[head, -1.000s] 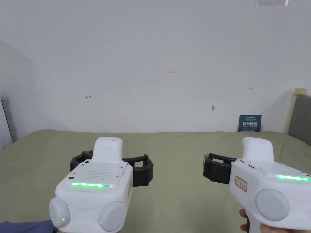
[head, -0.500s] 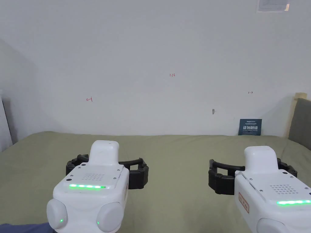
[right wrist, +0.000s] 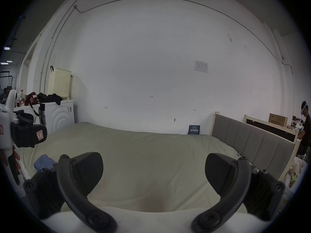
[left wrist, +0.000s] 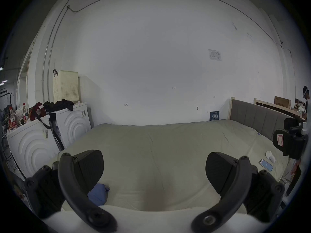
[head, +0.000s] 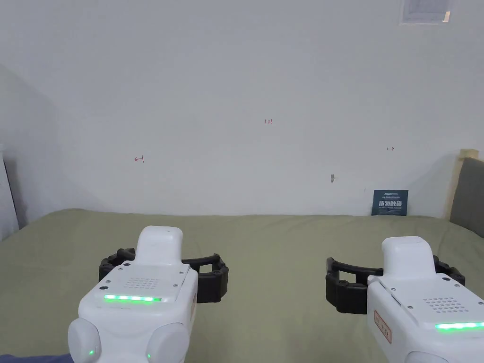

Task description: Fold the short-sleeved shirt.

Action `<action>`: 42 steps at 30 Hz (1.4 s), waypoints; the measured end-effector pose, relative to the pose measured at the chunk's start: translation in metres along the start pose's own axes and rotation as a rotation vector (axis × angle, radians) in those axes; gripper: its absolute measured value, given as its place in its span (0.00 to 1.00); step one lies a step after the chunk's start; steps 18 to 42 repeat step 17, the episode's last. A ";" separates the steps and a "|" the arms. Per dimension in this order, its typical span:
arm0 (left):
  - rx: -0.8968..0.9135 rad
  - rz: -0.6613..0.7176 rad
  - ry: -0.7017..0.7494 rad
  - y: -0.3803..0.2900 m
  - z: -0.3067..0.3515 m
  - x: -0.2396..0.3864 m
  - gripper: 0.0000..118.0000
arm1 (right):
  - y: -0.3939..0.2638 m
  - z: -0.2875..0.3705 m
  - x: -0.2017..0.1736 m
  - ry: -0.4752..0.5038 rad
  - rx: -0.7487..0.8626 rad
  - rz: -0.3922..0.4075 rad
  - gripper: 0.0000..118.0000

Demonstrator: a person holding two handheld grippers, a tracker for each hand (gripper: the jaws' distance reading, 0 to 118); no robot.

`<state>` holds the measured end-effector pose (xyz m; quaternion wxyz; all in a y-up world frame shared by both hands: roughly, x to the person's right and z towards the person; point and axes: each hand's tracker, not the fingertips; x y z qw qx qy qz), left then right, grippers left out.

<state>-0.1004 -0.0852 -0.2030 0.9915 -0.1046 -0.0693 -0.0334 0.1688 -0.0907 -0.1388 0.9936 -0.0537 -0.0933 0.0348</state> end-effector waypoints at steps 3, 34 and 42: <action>-0.003 0.006 -0.006 -0.001 0.000 0.000 1.00 | 0.001 0.000 0.000 -0.010 0.001 0.006 1.00; -0.008 -0.003 -0.005 -0.003 -0.001 0.002 1.00 | -0.001 -0.001 0.003 -0.012 -0.008 0.009 1.00; -0.008 -0.003 -0.005 -0.003 -0.001 0.002 1.00 | -0.001 -0.001 0.003 -0.012 -0.008 0.009 1.00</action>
